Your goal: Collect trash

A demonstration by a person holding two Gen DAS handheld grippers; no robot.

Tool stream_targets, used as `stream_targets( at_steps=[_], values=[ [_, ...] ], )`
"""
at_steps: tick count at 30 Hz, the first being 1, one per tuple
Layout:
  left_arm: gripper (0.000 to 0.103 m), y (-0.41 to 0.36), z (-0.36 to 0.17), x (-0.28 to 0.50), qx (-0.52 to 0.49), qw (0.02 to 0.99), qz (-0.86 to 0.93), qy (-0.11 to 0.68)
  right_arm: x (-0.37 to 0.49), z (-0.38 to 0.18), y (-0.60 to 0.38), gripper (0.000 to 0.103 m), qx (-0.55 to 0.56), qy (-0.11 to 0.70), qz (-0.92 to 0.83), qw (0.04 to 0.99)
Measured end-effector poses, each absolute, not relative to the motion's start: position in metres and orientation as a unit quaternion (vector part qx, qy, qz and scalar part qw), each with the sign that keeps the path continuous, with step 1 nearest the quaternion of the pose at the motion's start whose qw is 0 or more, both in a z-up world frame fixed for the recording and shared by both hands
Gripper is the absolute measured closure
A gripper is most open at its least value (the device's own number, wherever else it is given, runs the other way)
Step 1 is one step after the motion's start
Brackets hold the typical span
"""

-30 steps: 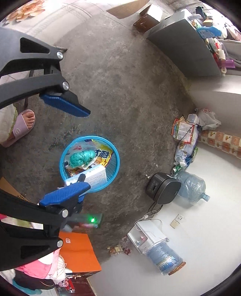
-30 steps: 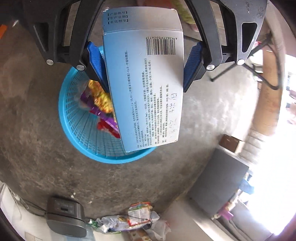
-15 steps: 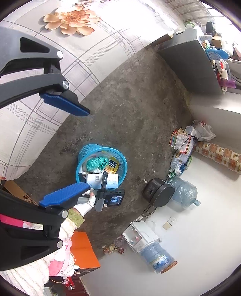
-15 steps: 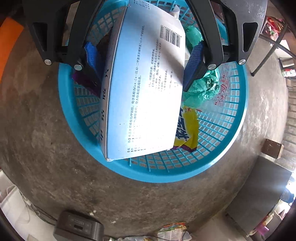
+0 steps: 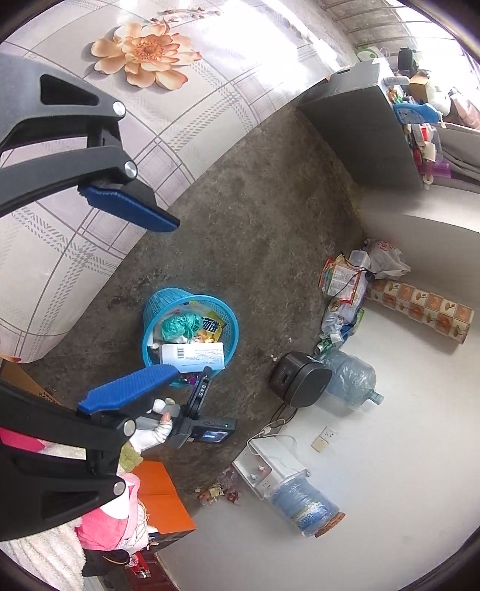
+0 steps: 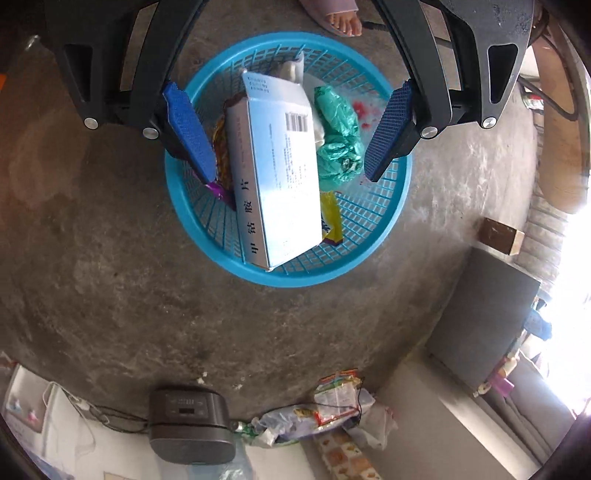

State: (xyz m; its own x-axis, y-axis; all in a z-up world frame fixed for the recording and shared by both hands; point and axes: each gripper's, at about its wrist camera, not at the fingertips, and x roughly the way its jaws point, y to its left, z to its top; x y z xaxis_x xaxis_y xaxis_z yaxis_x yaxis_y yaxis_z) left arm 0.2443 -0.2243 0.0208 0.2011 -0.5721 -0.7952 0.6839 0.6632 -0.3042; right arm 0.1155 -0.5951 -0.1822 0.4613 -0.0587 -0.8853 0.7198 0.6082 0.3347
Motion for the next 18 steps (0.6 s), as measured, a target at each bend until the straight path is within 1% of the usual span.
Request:
stream_targets(
  at_steps=[6,9,15,17,18],
  values=[
    [0.031,-0.206,0.042,0.228,0.048,0.789,-0.415,0.45,0.088,-0.139,-0.553,0.025,0.378,0.406,-0.227,0.8],
    [0.029,-0.194,0.056,0.218,0.038,0.798,-0.421,0.43,0.078,-0.113,-0.53,0.025,0.375,0.389,-0.207,0.815],
    [0.015,-0.166,0.082,0.189,0.011,0.831,-0.401,0.385,0.067,-0.054,-0.487,0.025,0.33,0.368,-0.169,0.853],
    [0.005,-0.157,0.09,0.18,0.008,0.848,-0.379,0.371,0.064,-0.035,-0.473,0.025,0.313,0.359,-0.154,0.866],
    [0.006,-0.152,0.093,0.175,0.009,0.857,-0.364,0.364,0.062,-0.027,-0.466,0.025,0.307,0.355,-0.149,0.87]
  ],
)
